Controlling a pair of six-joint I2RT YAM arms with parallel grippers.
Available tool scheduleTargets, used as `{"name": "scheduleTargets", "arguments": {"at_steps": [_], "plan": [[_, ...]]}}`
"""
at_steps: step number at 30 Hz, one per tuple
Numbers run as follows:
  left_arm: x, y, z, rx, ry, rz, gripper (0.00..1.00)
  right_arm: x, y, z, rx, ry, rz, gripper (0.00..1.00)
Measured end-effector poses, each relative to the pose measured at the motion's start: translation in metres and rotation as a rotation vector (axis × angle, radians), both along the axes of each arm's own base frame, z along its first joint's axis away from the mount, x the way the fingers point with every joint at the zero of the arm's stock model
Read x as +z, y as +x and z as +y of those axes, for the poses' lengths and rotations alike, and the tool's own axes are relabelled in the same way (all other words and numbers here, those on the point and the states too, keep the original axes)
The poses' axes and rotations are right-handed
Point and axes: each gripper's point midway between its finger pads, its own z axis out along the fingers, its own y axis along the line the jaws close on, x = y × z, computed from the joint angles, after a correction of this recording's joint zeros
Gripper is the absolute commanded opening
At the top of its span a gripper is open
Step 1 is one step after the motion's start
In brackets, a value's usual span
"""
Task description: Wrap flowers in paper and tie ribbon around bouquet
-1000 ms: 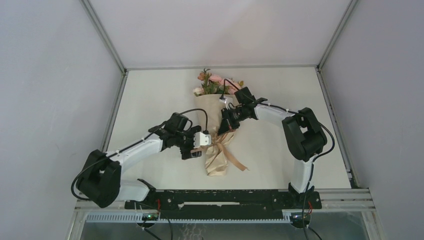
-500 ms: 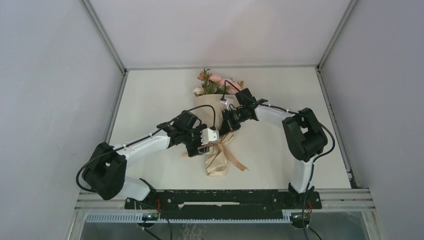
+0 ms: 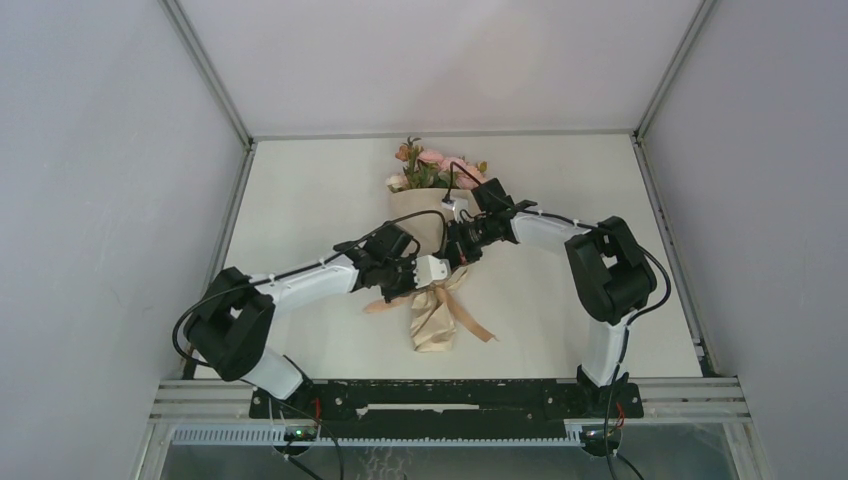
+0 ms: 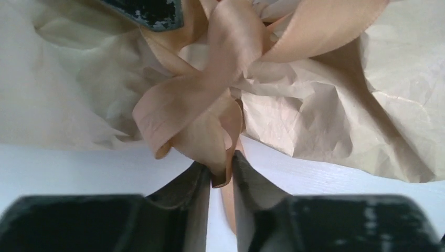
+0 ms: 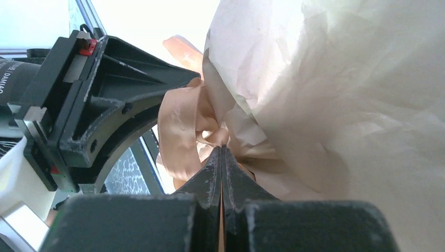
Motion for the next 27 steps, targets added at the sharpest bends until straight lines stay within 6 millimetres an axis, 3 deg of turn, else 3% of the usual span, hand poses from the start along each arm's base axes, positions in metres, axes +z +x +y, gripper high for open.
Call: {"name": "scheduleTargets", "arguments": {"at_steps": [1,3,13,21,27], "plan": [[0.000,0.000,0.000,0.002,0.002,-0.001,0.04,0.001,0.001,0.000,-0.001,0.002,-0.003,0.00],[0.000,0.000,0.000,0.000,0.001,-0.003,0.00,0.002,0.002,-0.001,-0.006,0.006,-0.012,0.00],[0.025,0.003,0.015,-0.088,0.019,-0.095,0.00,0.015,-0.002,-0.029,-0.086,-0.007,-0.058,0.00],[0.020,0.021,0.039,-0.160,0.110,-0.185,0.00,0.012,-0.019,-0.045,-0.130,-0.046,-0.060,0.00],[0.008,0.037,0.050,-0.246,0.182,-0.296,0.00,0.024,-0.031,-0.044,-0.122,-0.038,-0.082,0.00]]}}
